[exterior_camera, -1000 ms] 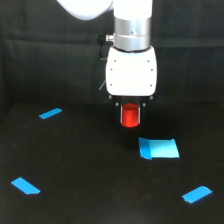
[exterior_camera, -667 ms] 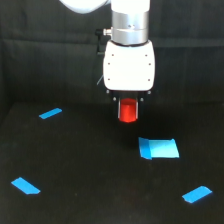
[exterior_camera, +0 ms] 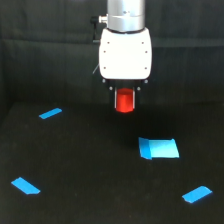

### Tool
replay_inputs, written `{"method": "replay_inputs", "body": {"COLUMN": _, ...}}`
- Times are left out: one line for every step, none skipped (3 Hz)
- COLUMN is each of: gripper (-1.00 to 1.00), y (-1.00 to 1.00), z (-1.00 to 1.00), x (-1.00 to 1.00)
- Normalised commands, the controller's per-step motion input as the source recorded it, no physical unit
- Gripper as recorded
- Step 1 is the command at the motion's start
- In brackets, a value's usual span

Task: Pick up the red object from the table

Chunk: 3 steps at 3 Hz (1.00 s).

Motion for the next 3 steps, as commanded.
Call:
{"method": "replay_inputs", "body": {"gripper": -0.94, "y": -0.1, "z": 0.67, "x": -0.14}}
{"method": "replay_inputs", "body": {"gripper": -0.94, "y": -0.02, "z": 0.5, "x": 0.0}}
{"method": "replay_inputs", "body": {"gripper": -0.96, "y": -0.02, "z": 0.34, "x": 0.11}}
